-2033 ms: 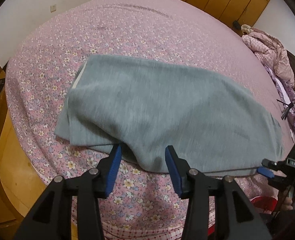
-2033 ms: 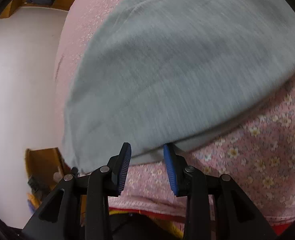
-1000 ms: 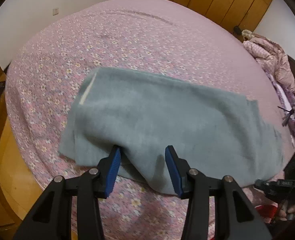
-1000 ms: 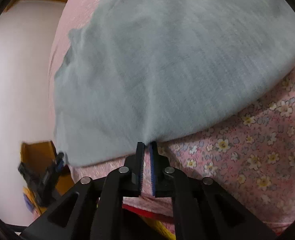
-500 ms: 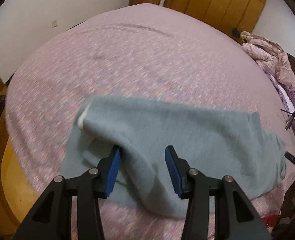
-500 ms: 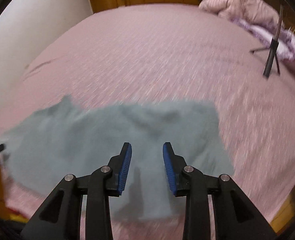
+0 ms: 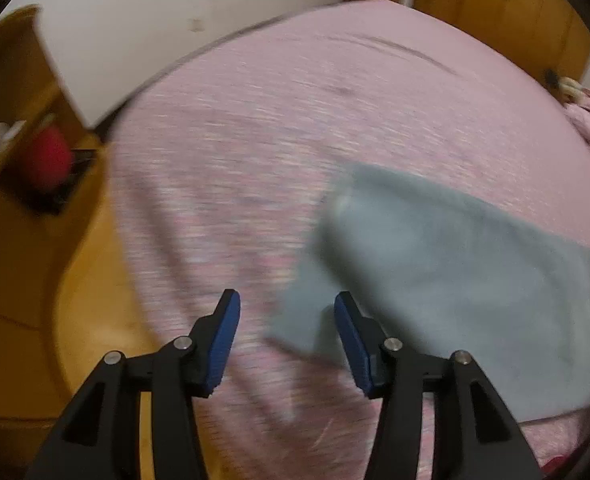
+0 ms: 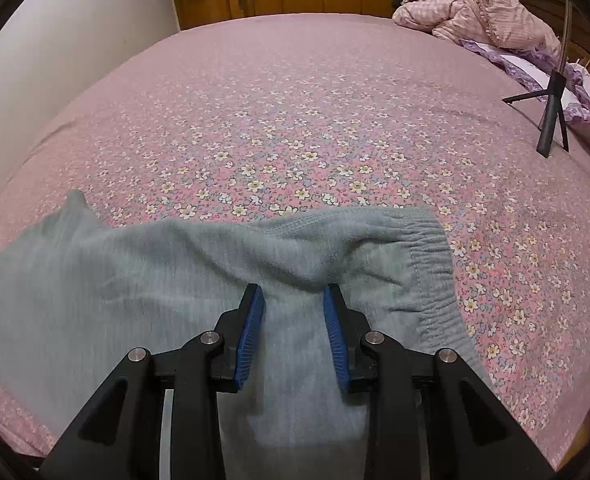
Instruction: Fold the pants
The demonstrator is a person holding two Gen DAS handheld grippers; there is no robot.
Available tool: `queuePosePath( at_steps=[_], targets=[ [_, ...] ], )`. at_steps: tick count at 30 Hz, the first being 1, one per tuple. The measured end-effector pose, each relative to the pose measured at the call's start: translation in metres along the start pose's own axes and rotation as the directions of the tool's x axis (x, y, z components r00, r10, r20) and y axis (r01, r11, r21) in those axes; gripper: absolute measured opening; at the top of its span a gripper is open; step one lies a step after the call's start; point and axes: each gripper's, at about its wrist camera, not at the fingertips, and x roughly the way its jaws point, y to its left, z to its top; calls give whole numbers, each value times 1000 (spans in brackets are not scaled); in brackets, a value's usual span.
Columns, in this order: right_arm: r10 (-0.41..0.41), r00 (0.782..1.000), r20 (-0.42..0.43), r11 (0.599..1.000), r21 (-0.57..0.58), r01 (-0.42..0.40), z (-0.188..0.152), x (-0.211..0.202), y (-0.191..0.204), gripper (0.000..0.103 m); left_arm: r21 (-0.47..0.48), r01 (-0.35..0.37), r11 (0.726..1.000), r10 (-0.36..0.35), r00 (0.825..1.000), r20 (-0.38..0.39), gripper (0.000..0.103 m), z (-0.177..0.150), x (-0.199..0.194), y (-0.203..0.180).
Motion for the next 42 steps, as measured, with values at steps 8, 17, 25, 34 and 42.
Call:
queuePosePath(
  at_steps=[8,17,25,34,42],
  targets=[
    [-65,998,-5,998,14,65,1,-34,4,32,-50,165,985,-162,985,51,50,-4,-13,12],
    [-67,997,-33,997,35,68,-26,-33,-14,33,7,445,895,-444,893,74,15,9,2,-51],
    [-118,993,-4,993,-22,118,-32,-31,-3,35,180,392,902,-407,912,51,21,9,-4,-108],
    [-96,995,5,995,-5,97,-34,-31,-6,35,77,221,972,-232,956,182,42,-2,0,-69],
    [-104,995,3,995,-12,104,-34,-30,-5,35,22,244,969,-245,959,142,41,0,30,-65]
  ],
)
